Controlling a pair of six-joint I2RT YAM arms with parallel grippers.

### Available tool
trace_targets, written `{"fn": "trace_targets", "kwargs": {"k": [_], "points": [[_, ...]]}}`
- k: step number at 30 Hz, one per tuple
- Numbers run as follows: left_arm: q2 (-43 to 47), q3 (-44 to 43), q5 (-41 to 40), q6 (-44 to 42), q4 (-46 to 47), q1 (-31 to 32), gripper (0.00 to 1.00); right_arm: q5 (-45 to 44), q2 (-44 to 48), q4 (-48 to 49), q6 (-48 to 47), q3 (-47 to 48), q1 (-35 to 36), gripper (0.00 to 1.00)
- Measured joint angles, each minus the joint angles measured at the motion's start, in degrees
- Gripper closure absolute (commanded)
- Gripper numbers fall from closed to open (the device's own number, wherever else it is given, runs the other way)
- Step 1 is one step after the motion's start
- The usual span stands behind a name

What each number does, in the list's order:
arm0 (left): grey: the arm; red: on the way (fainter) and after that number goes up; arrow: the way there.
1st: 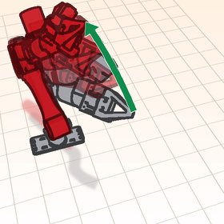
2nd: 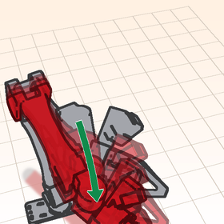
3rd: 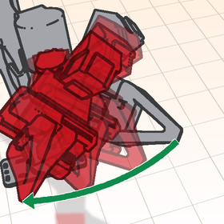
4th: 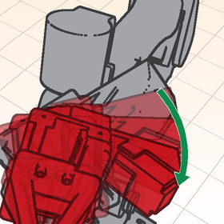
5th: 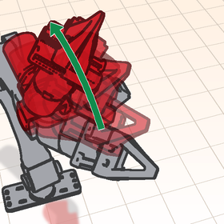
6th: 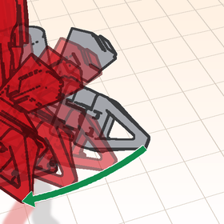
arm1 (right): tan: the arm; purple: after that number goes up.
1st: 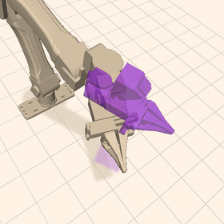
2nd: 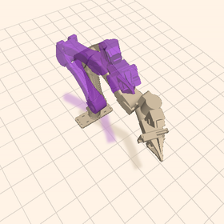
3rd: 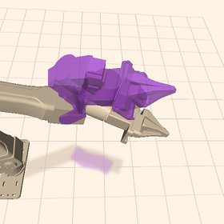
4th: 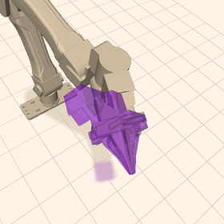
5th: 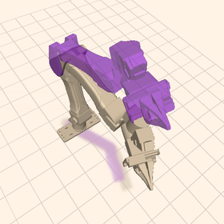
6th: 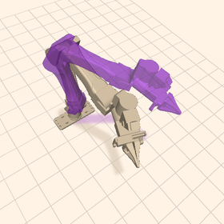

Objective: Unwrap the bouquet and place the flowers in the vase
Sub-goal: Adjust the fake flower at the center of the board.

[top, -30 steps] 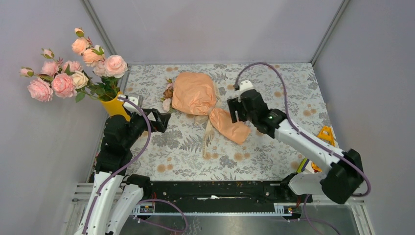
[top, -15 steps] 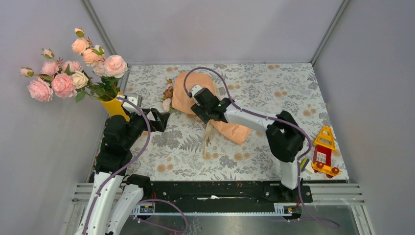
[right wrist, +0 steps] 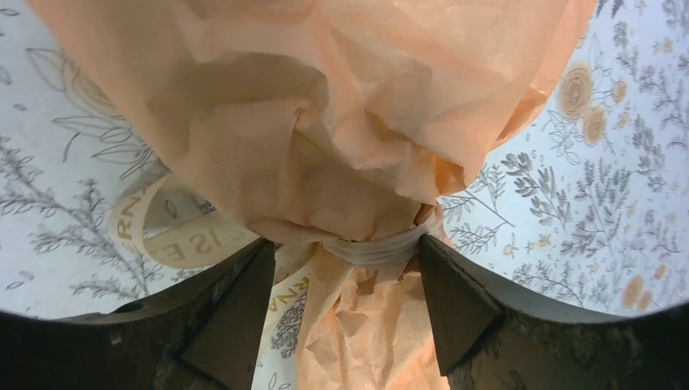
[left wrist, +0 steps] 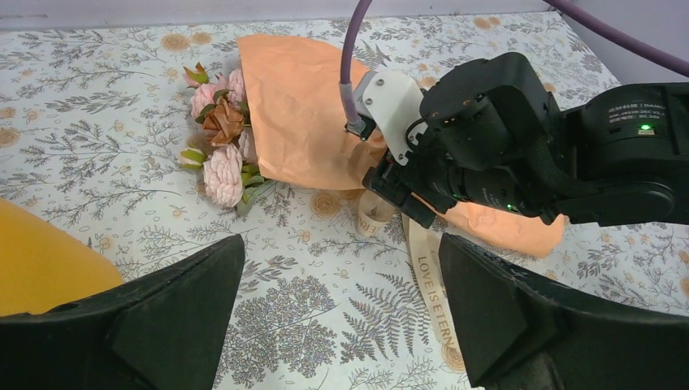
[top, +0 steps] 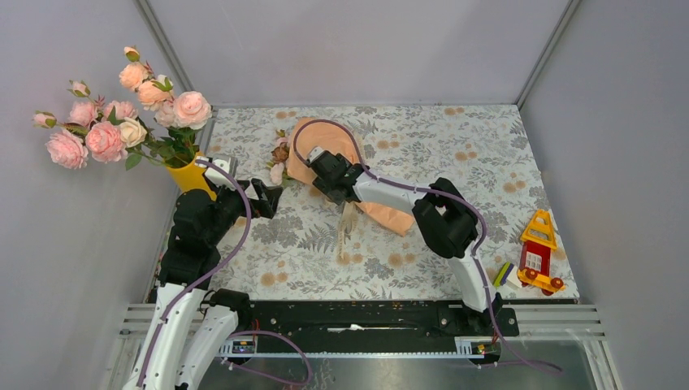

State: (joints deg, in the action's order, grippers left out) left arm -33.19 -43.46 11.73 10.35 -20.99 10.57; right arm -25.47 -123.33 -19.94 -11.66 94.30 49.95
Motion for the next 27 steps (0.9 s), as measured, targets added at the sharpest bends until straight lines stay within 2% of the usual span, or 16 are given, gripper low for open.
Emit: {"fn": "trace_targets", "kwargs": {"k": [10, 20, 24, 27], "points": [[-0.15, 0.0, 0.0, 0.0, 0.0, 0.0, 0.01, -8.76, -4.76, 0.55, -4.22, 3.3, 0.09, 0.23], [-0.39, 0.0, 0.0, 0.0, -0.02, 0.0, 0.01, -14.43, -5.53, 5.99, -9.64, 2.23, 0.31, 0.18], [-0.39, 0.0, 0.0, 0.0, -0.02, 0.0, 0.01, -14.25, -5.53, 6.88, -11.3, 1.88, 0.31, 0.19], [-0.39, 0.0, 0.0, 0.0, -0.02, 0.0, 0.01, -13.62, -5.55, 6.45, -11.3, 1.97, 0.31, 0.24]]}}
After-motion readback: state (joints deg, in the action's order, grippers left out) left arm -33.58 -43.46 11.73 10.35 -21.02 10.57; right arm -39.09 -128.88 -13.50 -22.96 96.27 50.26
